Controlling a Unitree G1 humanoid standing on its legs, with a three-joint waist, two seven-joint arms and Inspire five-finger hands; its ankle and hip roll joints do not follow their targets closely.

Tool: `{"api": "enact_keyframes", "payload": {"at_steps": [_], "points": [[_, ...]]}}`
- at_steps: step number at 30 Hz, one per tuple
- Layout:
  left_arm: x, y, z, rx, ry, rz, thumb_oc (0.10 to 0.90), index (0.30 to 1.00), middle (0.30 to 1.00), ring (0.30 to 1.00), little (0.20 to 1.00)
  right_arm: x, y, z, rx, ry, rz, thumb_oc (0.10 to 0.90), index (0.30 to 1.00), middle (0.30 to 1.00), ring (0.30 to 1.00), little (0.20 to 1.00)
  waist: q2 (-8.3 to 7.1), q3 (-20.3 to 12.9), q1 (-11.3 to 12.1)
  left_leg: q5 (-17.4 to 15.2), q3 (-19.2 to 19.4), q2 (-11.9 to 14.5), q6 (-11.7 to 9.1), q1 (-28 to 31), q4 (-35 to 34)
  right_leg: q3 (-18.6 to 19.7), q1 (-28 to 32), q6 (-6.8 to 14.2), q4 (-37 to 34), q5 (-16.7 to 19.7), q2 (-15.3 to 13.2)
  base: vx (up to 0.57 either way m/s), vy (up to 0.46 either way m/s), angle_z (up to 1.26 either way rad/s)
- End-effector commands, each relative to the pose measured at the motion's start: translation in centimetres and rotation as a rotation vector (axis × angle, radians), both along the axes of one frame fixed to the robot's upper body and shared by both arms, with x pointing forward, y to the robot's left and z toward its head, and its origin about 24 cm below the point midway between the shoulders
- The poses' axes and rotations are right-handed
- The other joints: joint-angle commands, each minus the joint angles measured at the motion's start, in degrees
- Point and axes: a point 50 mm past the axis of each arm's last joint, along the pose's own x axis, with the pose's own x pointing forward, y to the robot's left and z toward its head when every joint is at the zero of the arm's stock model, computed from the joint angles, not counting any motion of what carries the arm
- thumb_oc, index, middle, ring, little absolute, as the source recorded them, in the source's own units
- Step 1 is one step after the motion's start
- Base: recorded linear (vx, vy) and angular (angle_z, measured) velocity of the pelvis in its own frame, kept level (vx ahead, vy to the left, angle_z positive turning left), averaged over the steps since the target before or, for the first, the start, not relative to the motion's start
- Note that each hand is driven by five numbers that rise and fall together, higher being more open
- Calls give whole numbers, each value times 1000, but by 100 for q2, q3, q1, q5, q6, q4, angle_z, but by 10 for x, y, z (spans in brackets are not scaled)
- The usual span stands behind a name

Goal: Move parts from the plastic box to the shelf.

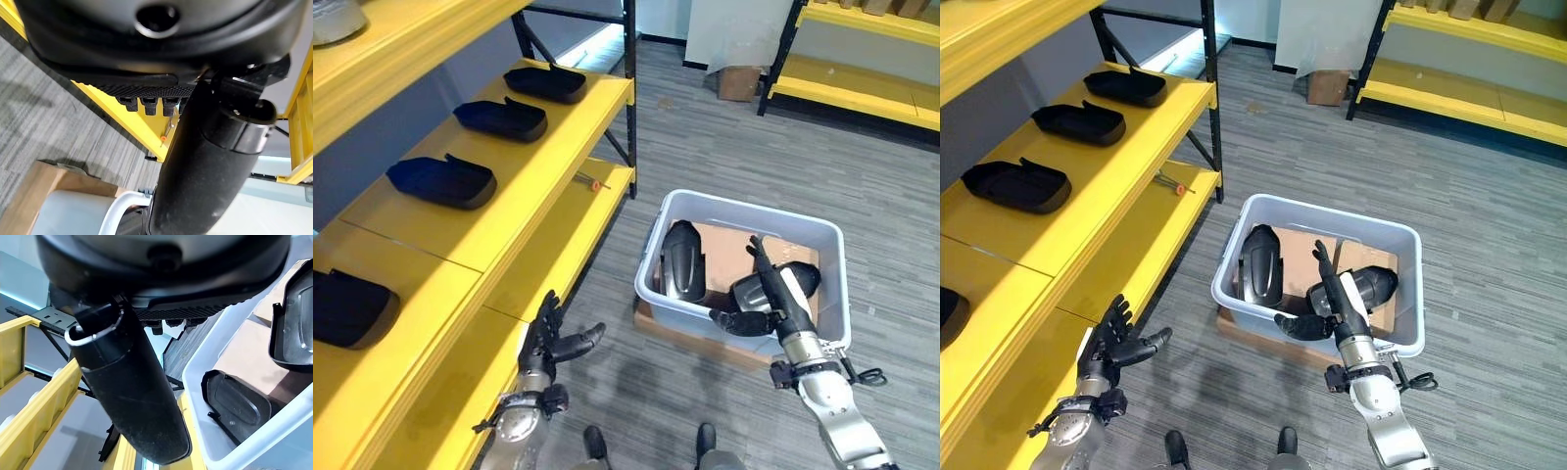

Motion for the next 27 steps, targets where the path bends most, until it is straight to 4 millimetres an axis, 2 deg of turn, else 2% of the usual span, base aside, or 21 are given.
{"api": "enact_keyframes", "payload": {"at_steps": [1,2,3,4,5,6,7,8,9,11,12,13,14,16,18,27], "points": [[25,6,52,52,-280,-33,900,1000,1000,1000,1000,9,8,55,-20,-318,37,900,1000,1000,1000,1000,-189,-355,190,-698,-399,518,-111,248,1439,158,-473,-204,-69,354,265,74,-385,-8],[26,1,52,25,-287,-36,900,1000,1000,1000,1000,10,3,58,-51,-332,21,900,1000,1000,1000,1000,-211,-64,323,-517,-1024,307,-79,-350,2841,260,-258,-431,-68,192,416,29,-202,-22],[27,-1,52,21,-286,-43,900,1000,1000,1000,1000,10,1,58,-69,-332,12,900,1000,1000,1000,1000,-258,-2,380,-395,-1239,167,-64,-554,2953,273,-256,-455,-65,168,402,58,-198,-16],[28,-3,53,14,-287,-51,900,1000,1000,1000,1000,10,-3,59,-88,-338,-6,900,1000,1000,1000,1000,-278,17,374,-401,-1318,141,-20,-746,2676,248,-245,-448,-89,142,380,133,10,-22],[26,-4,53,28,-282,-69,900,1000,1000,1000,1000,11,-13,60,-138,-348,-60,900,1000,1000,1000,1000,-332,42,430,-353,-1476,324,20,-907,1820,312,-195,-357,-177,144,348,173,85,-29],[26,-6,52,31,-282,-80,900,1000,1000,1000,1000,12,-19,58,-129,-342,-92,900,1000,1000,1000,1000,-350,40,454,-157,-1577,372,-8,-989,1288,360,-183,-301,-243,173,305,205,166,-26],[27,-7,53,39,-285,-84,900,1000,1000,1000,1000,15,-23,58,-130,-345,-121,900,1000,1000,1000,1000,-316,56,502,66,-1807,427,-106,-1106,962,464,-146,-233,-300,171,280,136,158,-33],[27,-8,52,32,-284,-84,900,1000,1000,1000,1000,16,-25,59,-122,-348,-132,900,1000,1000,1000,1000,-264,47,501,135,-1872,467,-179,-1010,725,512,-120,-216,-350,163,275,157,195,-34],[28,-9,52,34,-281,-81,900,1000,1000,1000,1000,17,-27,58,-110,-346,-146,900,1000,1000,1000,1000,-199,22,545,144,-2066,401,-241,-976,614,590,-98,-155,-399,164,246,161,190,-39],[27,-9,50,23,-278,-83,900,1000,1000,1000,1000,17,-29,59,-107,-341,-150,900,1000,1000,1000,1000,-151,-5,518,-5,-1971,380,-207,-868,546,672,-56,-127,-382,119,222,154,202,-65],[27,-11,51,13,-283,-95,900,1000,1000,1000,1000,17,-33,56,-98,-330,-177,900,1000,1000,1000,1000,-85,-70,458,-65,-1717,350,-231,-736,431,681,-3,-80,-387,164,123,130,173,-86],[27,-11,51,13,-283,-96,900,1000,1000,1000,1000,17,-33,56,-98,-330,-177,900,1000,1000,1000,1000,-95,-61,484,-62,-1685,345,-227,-703,411,707,4,-75,-390,166,114,208,310,-83],[28,-11,53,24,-292,-102,900,1000,1000,1000,1000,18,-35,54,-78,-329,-208,900,1000,1000,1000,1000,-99,-71,486,-149,-1620,239,-158,-634,413,734,-2,9,-352,203,-17,133,312,-59],[30,-4,60,60,-314,-100,900,1000,1000,1000,1000,25,-36,56,-59,-341,-248,900,1000,1000,1000,1000,-153,-23,494,-227,-1244,54,-62,-497,270,920,-196,150,-260,367,-241,78,354,-58],[36,2,70,89,-349,-69,900,1000,1000,1000,1000,35,-36,67,-77,-383,-289,900,1000,1000,1000,1000,-229,108,516,-285,-1037,-80,-11,-672,320,963,-496,267,-315,546,-440,-66,241,-75],[44,-2,79,90,-386,-47,900,1000,1000,1000,1000,53,-37,87,-70,-467,-388,900,1000,1000,1000,1000,-380,482,538,-327,-973,-179,24,-1271,539,887,-1043,346,-457,868,-608,-38,49,-7]]}}
